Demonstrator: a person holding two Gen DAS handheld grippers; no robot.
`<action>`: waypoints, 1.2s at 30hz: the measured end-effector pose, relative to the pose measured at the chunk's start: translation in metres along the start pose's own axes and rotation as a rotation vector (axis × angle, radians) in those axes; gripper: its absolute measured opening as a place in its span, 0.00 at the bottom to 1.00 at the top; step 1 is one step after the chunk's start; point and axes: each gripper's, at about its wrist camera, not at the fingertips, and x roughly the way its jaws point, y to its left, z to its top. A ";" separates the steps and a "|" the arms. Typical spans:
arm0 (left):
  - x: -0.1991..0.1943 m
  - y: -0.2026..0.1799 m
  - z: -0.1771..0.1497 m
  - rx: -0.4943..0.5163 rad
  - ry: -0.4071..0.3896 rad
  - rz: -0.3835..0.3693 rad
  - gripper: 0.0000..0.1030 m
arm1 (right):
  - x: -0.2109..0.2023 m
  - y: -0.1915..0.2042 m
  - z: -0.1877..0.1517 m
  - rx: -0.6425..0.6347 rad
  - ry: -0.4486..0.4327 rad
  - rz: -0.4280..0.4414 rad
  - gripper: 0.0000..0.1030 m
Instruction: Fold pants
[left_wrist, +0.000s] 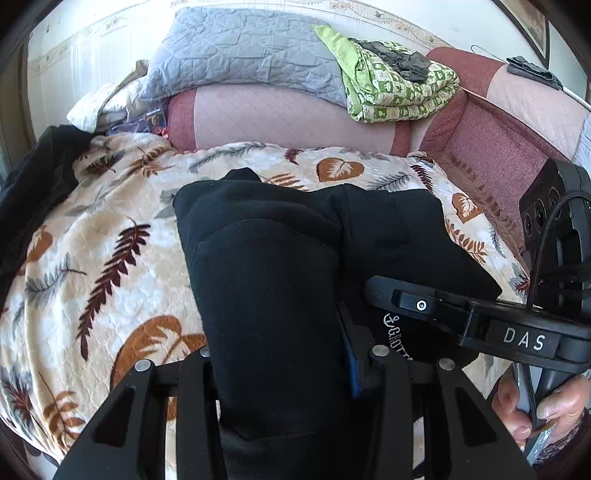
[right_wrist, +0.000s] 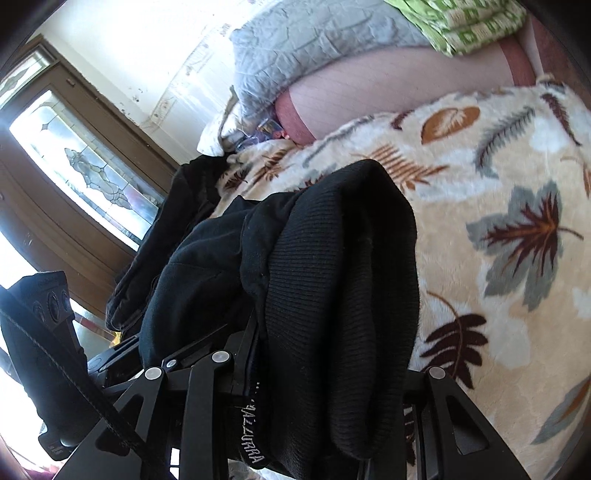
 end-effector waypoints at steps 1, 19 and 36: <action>0.001 -0.001 0.002 0.003 -0.001 0.002 0.39 | -0.001 0.000 0.001 -0.003 -0.002 0.000 0.34; 0.065 0.007 0.044 0.007 0.034 0.007 0.39 | 0.032 -0.026 0.051 -0.015 0.018 -0.074 0.34; 0.124 0.018 0.077 0.009 0.044 0.002 0.39 | 0.074 -0.061 0.096 0.019 0.006 -0.110 0.34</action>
